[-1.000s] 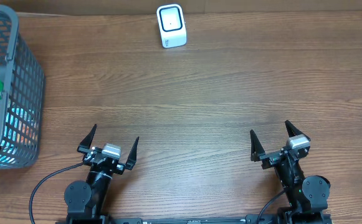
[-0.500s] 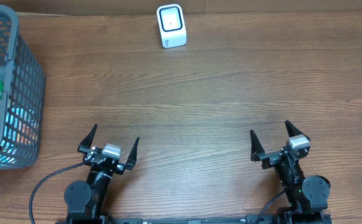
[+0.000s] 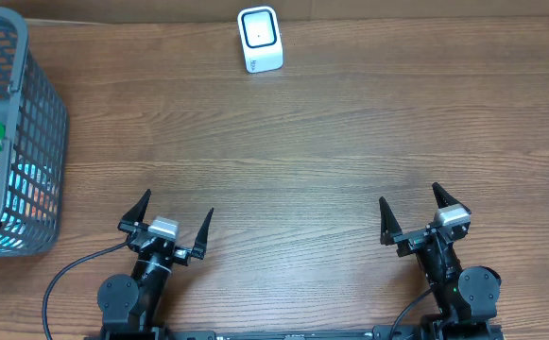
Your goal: Scan the item barcode
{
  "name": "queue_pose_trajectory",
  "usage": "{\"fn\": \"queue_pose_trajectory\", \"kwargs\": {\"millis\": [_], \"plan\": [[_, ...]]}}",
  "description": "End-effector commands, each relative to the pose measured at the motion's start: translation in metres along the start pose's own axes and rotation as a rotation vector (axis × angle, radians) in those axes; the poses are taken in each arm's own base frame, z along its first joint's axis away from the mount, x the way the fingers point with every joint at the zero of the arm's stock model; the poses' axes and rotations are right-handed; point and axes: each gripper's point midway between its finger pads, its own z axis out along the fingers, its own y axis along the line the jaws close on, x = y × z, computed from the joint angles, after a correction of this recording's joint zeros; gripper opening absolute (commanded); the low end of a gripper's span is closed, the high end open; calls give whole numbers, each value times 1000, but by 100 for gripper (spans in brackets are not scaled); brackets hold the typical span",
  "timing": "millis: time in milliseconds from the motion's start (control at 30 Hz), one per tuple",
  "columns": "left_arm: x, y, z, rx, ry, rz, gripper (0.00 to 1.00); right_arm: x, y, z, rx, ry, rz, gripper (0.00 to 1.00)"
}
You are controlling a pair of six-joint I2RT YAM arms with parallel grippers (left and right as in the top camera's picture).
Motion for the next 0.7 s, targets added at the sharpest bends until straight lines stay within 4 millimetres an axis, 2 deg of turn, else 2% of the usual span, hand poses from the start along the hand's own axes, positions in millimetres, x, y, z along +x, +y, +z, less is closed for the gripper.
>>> {"fn": "queue_pose_trajectory", "kwargs": {"millis": [0, 133, 233, 467, 667], "plan": [[-2, -3, 0, 13, -13, -85, 100, 1, 0, 0, 0, -7, 4, 100], [-11, -3, -2, 16, -30, -135, 100, 1, 0, 0, 0, -7, 4, 100], [-26, -2, -5, 17, -60, -166, 100, 1, 0, 0, 0, -7, 4, 100], [-79, 1, -16, 18, -98, -176, 100, 1, 0, 0, 0, -7, 4, 100], [-123, -6, -12, 96, -49, -188, 99, 1, 0, 0, 0, -7, 4, 100]]}}
